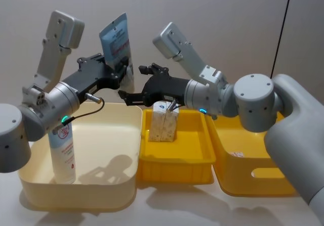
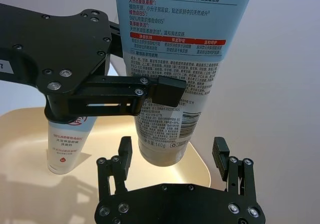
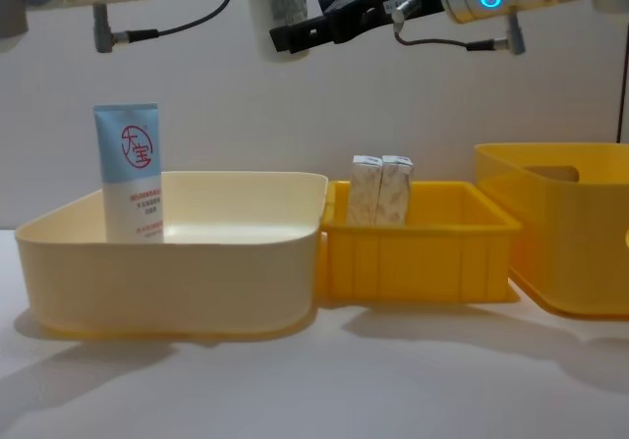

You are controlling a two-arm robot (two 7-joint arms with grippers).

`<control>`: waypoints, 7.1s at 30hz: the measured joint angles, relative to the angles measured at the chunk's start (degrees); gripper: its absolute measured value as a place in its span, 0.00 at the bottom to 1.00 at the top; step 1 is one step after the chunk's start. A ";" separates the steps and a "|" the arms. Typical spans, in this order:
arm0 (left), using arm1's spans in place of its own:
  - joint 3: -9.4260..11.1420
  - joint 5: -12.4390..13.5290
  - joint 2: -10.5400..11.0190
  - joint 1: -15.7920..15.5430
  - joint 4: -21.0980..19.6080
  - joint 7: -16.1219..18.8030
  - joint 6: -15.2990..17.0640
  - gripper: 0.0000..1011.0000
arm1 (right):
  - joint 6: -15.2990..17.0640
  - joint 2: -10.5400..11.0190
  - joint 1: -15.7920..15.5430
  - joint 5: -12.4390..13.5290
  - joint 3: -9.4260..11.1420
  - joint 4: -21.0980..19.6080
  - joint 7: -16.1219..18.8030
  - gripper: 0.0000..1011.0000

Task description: Bimanual collaborative sorting of washing and personal care products

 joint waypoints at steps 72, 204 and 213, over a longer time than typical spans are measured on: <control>2.74 -1.33 1.60 -1.27 -1.86 -1.57 3.59 0.31 | -4.17 -7.36 2.41 -1.93 1.62 10.96 -3.07 0.65; 2.85 -1.32 1.62 -1.27 -1.89 -1.59 3.66 0.99 | 52.95 10.21 5.53 -2.79 10.75 -0.47 -4.56 0.65; 2.85 -1.32 1.62 -1.27 -1.89 -1.59 3.67 0.99 | 58.15 11.12 8.72 -2.38 7.97 3.89 0.97 0.64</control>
